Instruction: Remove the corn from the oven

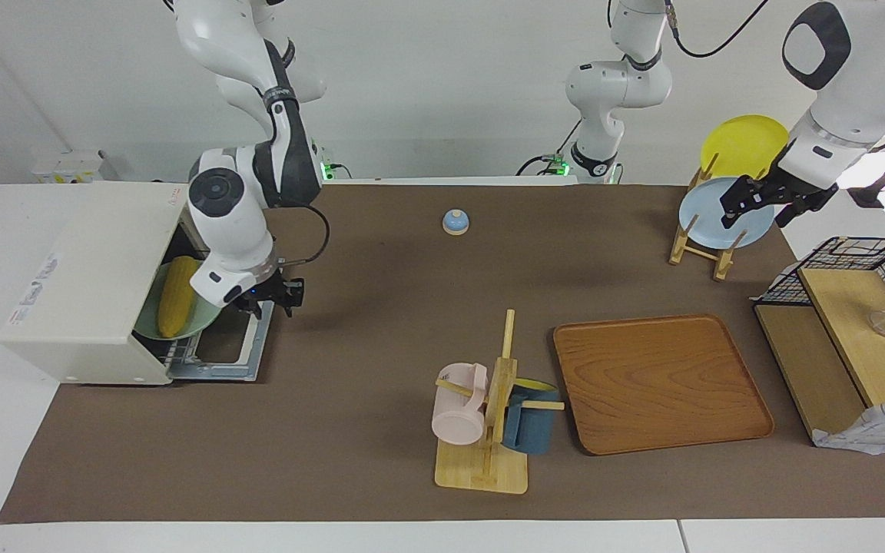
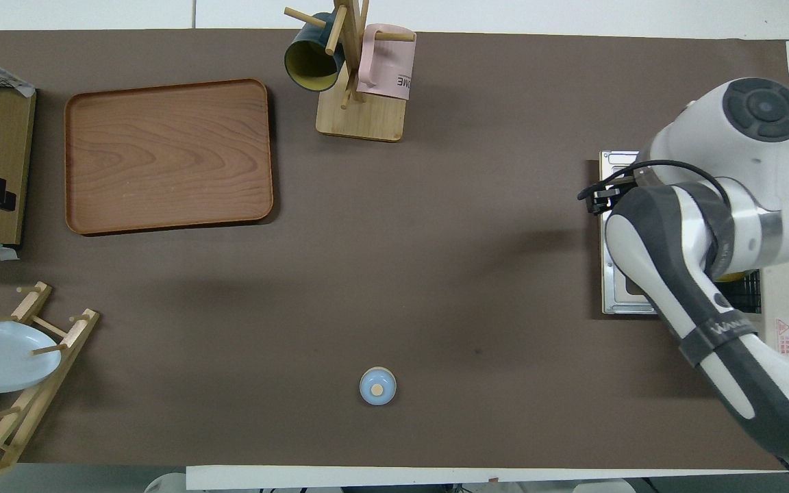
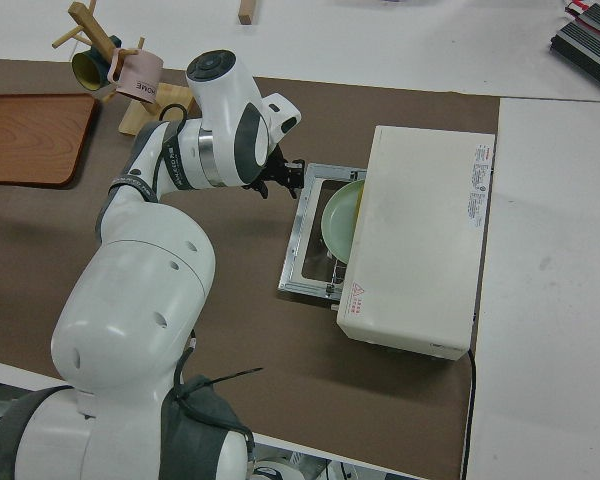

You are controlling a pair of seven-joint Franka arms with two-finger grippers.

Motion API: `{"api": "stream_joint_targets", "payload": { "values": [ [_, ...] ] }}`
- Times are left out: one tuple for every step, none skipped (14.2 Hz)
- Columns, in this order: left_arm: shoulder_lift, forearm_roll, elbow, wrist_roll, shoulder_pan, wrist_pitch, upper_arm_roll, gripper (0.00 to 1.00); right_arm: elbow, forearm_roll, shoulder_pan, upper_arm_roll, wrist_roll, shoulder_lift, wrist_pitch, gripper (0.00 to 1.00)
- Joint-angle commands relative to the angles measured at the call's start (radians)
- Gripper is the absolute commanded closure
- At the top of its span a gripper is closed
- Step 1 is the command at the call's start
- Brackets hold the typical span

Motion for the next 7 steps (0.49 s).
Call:
{"api": "stream_joint_targets", "payload": {
  "values": [
    [0.004, 0.007, 0.011, -0.002, 0.012, -0.007, -0.011, 0.0, -0.018, 0.013, -0.064, 0.004, -0.018, -0.026, -0.051, 0.37],
    [0.004, 0.007, 0.011, -0.002, 0.012, -0.007, -0.009, 0.0, -0.027, 0.013, -0.078, 0.004, -0.033, -0.028, -0.051, 0.37],
    [0.004, 0.007, 0.009, -0.002, 0.012, -0.007, -0.011, 0.0, -0.037, 0.013, -0.089, 0.003, -0.053, -0.032, -0.042, 0.37],
    [0.004, 0.007, 0.009, -0.002, 0.012, -0.007, -0.009, 0.0, -0.056, 0.013, -0.104, 0.004, -0.074, -0.039, -0.033, 0.38],
    [0.004, 0.007, 0.009, -0.002, 0.012, -0.007, -0.011, 0.0, -0.067, 0.013, -0.118, 0.004, -0.085, -0.04, -0.024, 0.38],
    [0.004, 0.007, 0.011, -0.002, 0.012, -0.007, -0.011, 0.0, -0.087, 0.013, -0.118, 0.004, -0.085, -0.045, 0.008, 0.38],
    [0.004, 0.007, 0.009, -0.002, 0.012, -0.007, -0.009, 0.0, -0.118, 0.013, -0.119, 0.003, -0.085, -0.051, 0.054, 0.38]
  ]
}}
